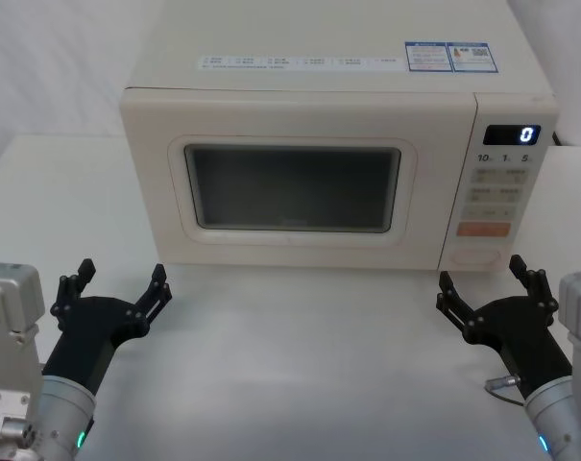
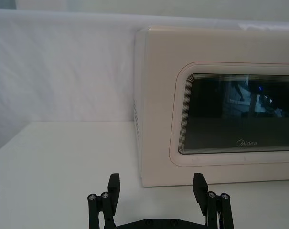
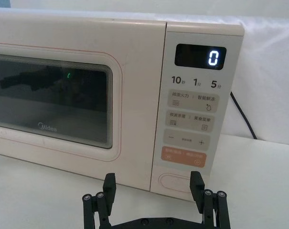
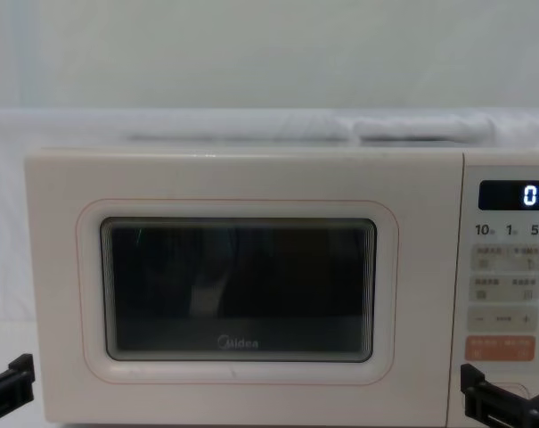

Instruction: Press the button to open the microwave door with one hand; close the microwave door with the other hand.

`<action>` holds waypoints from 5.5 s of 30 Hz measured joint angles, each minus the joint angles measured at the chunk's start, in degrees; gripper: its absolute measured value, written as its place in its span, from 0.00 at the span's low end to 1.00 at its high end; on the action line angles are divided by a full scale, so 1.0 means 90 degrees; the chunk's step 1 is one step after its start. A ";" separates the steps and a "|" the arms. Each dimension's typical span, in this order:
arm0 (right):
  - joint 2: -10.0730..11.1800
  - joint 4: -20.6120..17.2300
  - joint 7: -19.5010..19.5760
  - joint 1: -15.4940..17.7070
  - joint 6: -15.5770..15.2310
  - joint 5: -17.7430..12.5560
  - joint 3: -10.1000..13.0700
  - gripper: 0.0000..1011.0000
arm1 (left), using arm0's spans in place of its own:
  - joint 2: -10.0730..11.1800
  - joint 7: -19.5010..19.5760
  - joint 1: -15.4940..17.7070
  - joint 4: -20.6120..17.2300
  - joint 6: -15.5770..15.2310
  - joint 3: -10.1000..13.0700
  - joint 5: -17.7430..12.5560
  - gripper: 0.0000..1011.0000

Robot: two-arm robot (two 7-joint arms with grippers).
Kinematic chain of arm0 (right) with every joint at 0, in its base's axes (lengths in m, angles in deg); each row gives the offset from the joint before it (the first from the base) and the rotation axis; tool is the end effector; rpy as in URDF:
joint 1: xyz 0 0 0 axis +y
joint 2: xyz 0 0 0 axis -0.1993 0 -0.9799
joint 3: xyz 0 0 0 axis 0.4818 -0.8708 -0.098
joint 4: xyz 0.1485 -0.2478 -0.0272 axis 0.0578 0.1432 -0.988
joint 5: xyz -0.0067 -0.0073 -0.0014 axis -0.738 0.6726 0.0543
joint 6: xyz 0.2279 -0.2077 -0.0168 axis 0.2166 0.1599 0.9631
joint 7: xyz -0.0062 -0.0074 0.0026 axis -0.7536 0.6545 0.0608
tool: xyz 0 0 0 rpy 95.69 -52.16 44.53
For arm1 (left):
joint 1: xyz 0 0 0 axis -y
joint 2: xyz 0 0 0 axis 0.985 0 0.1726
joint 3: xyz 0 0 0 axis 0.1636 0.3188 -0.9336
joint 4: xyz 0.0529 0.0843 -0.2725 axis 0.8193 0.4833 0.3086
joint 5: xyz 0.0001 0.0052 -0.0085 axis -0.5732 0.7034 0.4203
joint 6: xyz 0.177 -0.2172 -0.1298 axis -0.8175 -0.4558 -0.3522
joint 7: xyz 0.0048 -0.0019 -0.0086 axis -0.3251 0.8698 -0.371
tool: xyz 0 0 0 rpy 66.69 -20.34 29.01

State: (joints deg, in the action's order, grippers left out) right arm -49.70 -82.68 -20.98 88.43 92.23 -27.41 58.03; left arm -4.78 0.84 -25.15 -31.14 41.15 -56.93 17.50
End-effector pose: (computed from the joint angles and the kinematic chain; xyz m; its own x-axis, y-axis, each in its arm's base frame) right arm 0.2659 0.0382 -0.2976 0.2628 -0.9625 0.0676 0.9627 0.2662 0.0478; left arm 0.2529 0.0375 -0.2851 0.1246 0.9917 -0.0326 -0.9921 0.1241 -0.0176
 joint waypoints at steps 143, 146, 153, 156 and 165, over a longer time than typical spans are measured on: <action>-0.0553 0.1959 -0.0895 -0.1500 -0.0644 -0.0756 0.0657 0.00 | 0.0000 0.0000 0.0000 0.0000 0.0000 0.0000 0.0000 0.99; -0.0561 0.1960 -0.0891 -0.1500 -0.0648 -0.0699 0.0648 0.00 | 0.0000 0.0000 0.0000 0.0000 0.0000 0.0000 0.0000 0.99; -0.0594 0.1987 -0.0890 -0.1518 -0.0667 -0.0603 0.0643 0.00 | 0.0000 0.0000 0.0000 0.0000 0.0000 0.0000 0.0000 0.99; -0.0618 0.2018 -0.0891 -0.1545 -0.0675 -0.0560 0.0643 0.00 | 0.0000 0.0000 0.0000 0.0000 0.0000 0.0000 0.0000 0.99; -0.0665 0.2050 -0.0883 -0.1631 -0.0768 -0.0434 0.0616 0.00 | 0.0000 0.0000 0.0000 0.0000 0.0000 0.0000 0.0000 0.99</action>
State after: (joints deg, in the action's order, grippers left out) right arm -55.69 -64.24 -28.92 73.76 85.32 -31.32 63.57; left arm -4.79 0.84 -25.15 -31.14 41.15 -56.93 17.50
